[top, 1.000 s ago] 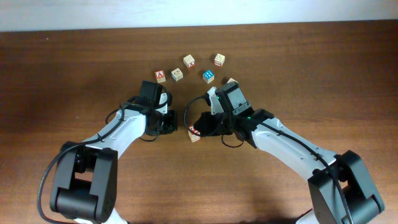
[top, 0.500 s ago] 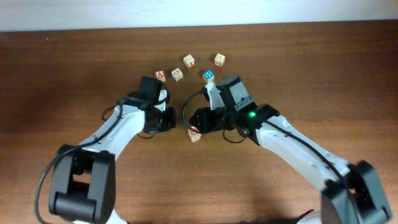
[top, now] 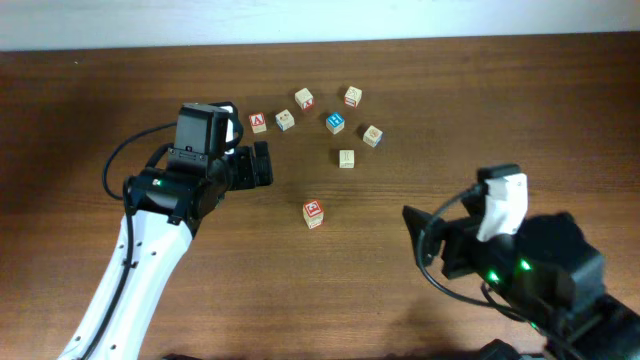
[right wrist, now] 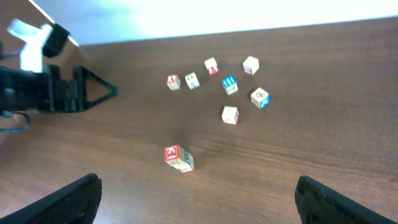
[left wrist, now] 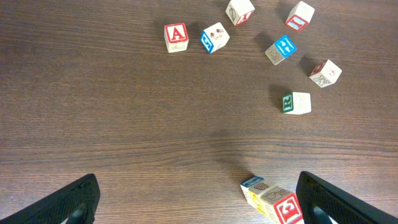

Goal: Rotate 3 blocks

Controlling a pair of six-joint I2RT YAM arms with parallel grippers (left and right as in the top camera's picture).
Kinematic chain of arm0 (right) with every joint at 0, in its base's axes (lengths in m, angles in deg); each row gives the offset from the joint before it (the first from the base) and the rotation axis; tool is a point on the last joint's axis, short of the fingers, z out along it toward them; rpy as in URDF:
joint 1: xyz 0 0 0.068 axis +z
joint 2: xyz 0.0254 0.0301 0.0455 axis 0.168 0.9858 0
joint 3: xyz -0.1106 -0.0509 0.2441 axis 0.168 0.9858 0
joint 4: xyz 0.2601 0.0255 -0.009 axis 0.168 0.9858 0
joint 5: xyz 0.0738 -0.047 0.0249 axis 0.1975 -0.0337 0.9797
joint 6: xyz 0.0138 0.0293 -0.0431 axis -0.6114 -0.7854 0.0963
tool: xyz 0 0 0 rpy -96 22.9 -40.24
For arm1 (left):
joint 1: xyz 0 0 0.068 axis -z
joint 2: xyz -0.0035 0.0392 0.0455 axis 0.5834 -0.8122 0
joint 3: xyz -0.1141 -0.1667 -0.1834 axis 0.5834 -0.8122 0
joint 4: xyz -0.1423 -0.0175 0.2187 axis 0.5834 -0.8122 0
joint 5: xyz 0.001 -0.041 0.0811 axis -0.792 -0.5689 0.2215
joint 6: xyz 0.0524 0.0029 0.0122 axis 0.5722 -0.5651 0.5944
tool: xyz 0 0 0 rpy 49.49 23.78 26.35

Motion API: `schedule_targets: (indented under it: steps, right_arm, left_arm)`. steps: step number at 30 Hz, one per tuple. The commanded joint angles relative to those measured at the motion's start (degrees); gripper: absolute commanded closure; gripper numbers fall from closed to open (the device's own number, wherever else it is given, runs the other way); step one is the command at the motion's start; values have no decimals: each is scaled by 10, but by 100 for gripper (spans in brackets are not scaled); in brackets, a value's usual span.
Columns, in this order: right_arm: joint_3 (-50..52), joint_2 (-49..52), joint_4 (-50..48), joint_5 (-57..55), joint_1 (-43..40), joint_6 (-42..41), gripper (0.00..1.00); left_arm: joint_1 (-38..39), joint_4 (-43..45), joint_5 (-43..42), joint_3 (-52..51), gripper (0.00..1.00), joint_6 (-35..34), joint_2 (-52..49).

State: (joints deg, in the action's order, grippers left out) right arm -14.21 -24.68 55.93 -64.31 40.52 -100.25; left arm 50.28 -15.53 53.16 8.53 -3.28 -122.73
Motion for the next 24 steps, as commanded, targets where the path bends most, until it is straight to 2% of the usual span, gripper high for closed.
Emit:
schedule_targets:
  steps: [1, 5, 7, 9, 11, 14, 16, 18, 20, 24]
  right_arm:
    - [-7, -11, 0, -16, 2, 4, 1]
    - [-6, -9, 26, -35, 2, 4, 1]
    - [-5, -10, 21, -129, 2, 4, 1]
    - [4, -15, -7, -180, -24, 4, 1]
    - [30, -33, -54, -157, -85, 8, 1]
    - [123, -97, -186, -34, -188, 127, 1]
    - [231, -164, -296, 28, -243, 177, 1]
    - [353, -238, -398, 42, -276, 180, 1]
    - [446, -293, -461, 41, -286, 180, 1]
    - [603, -415, -497, 36, -286, 180, 1]
  left_arm:
    - [-1, 0, 6, 4, 1, 5, 2]
    - [-1, 0, 6, 4, 1, 5, 2]
    - [-1, 0, 6, 4, 1, 5, 2]
    - [-1, 0, 6, 4, 1, 5, 2]
    - [-1, 0, 6, 4, 1, 5, 2]
    - [-1, 0, 6, 4, 1, 5, 2]
    - [-1, 0, 6, 4, 1, 5, 2]
    - [-1, 0, 6, 4, 1, 5, 2]
    - [-1, 0, 6, 4, 0, 5, 2]
    - [-1, 0, 6, 4, 1, 5, 2]
